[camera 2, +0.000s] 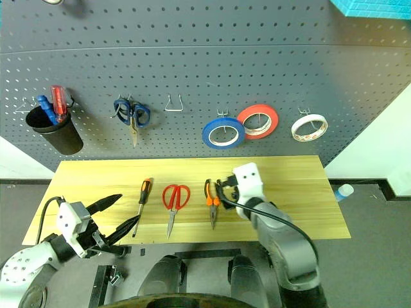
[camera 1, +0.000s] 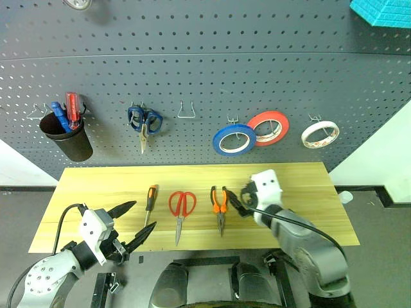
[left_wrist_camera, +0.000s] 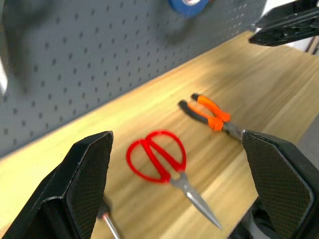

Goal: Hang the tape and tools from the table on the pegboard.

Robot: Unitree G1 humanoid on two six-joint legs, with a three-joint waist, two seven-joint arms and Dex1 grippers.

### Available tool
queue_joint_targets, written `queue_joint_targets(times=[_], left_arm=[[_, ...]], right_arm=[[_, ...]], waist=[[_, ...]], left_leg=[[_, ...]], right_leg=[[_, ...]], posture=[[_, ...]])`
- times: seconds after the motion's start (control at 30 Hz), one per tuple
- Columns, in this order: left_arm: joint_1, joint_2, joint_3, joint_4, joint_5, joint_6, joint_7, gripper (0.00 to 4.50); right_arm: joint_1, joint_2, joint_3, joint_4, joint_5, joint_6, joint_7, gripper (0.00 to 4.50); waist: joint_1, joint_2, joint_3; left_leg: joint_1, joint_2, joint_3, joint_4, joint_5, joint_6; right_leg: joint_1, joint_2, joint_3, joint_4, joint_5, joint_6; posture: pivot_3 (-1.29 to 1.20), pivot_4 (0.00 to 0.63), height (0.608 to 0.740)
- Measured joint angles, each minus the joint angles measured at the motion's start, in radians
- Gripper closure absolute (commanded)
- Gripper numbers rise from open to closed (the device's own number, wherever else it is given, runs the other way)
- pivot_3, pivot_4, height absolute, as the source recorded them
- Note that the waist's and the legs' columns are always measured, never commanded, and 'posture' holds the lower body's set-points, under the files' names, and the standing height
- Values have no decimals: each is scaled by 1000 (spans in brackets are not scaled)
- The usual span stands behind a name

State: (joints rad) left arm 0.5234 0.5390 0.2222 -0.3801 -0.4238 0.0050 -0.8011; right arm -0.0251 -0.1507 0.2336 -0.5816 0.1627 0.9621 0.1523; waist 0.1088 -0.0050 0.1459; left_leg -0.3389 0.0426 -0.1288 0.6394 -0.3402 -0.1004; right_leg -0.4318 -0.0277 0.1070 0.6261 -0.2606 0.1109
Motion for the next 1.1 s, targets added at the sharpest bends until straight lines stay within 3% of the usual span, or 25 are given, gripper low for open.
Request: queue_joint_targets(times=[0.43, 0.8, 1.1], left_arm=[[173, -14, -2, -66, 3, -1, -5, 172], [248, -1, 10, -99, -1, -11, -33, 172], [223, 0, 16, -107, -1, -10, -44, 172]], right_arm=[[-146, 164, 129, 124, 7, 336, -56, 218], [-154, 197, 88, 226, -104, 292, -215, 218], [-224, 211, 52, 319, -151, 252, -272, 218]], waist=[[11, 3, 36], [6, 3, 64], [4, 4, 72]], left_leg=[[-2, 1, 0, -6, 0, 0], [-7, 1, 1, -8, 0, -1], [-10, 1, 1, -7, 1, -1]], right_leg=[[-5, 0, 0, -1, -1, -1], [-12, 0, -1, 1, -3, 0], [-15, 0, -1, 1, -3, 0]], posture=[[368, 191, 740], [367, 227, 740], [355, 232, 740]])
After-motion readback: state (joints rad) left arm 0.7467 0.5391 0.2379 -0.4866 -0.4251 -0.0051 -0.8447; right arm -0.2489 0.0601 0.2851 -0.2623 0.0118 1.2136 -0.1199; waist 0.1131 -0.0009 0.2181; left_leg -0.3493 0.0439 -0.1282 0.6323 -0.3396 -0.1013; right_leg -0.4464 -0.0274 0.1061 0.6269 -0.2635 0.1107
